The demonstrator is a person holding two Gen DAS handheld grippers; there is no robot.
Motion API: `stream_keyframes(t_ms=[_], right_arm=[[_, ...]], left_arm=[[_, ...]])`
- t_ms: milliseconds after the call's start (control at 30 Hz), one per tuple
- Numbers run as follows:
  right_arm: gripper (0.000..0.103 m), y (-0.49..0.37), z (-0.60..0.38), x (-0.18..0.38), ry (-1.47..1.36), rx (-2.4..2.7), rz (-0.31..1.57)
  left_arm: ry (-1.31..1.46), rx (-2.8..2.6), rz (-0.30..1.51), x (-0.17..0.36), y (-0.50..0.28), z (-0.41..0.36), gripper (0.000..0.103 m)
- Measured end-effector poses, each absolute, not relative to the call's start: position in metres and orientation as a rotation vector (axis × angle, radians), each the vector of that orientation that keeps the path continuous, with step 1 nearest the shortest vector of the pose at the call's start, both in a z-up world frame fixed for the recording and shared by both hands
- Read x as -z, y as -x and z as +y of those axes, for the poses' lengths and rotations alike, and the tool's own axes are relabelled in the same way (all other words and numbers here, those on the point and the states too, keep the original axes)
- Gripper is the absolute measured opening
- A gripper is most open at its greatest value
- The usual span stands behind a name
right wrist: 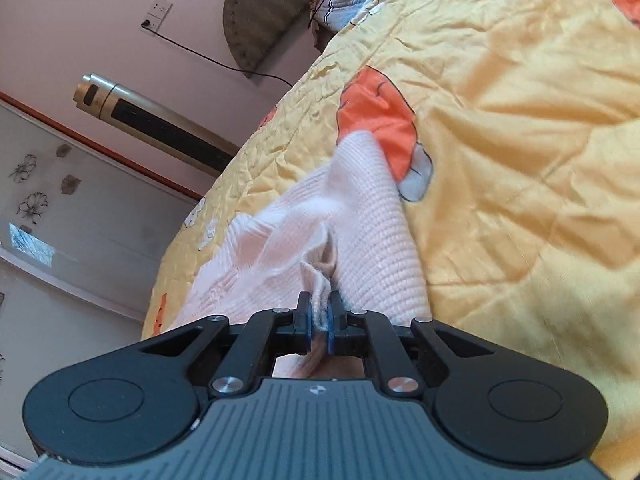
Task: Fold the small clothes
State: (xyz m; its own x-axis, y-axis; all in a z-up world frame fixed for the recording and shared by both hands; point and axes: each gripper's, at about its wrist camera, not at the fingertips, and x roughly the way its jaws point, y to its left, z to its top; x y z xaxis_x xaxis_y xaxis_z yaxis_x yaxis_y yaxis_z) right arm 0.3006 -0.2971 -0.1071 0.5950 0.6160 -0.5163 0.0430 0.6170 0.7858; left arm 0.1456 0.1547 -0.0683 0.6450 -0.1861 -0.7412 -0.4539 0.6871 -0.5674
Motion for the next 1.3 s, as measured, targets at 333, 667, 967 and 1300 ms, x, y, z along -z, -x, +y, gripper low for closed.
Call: stream_keyframes(t_ms=[333, 667, 967, 1300], right_arm=[[0.022, -0.310, -0.303, 0.110, -0.915, -0.469, 0.916], [0.011, -0.330, -0.277, 0.109, -0.744, -0.485, 0.963], [0.008, -0.336, -0.297, 0.104, -0.752, -0.432, 0.912], [0.033, -0.324, -0.302, 0.103, -0.793, -0.445, 0.879]], left_arm=[[0.212, -0.246, 0.695, 0.032, -0.241, 0.180, 0.097], [0.267, -0.105, 0.876, 0.079, -0.306, 0.186, 0.019], [0.320, -0.164, 0.830, 0.084, -0.302, 0.203, 0.013], [0.323, -0.165, 0.777, 0.062, -0.288, 0.207, 0.034]])
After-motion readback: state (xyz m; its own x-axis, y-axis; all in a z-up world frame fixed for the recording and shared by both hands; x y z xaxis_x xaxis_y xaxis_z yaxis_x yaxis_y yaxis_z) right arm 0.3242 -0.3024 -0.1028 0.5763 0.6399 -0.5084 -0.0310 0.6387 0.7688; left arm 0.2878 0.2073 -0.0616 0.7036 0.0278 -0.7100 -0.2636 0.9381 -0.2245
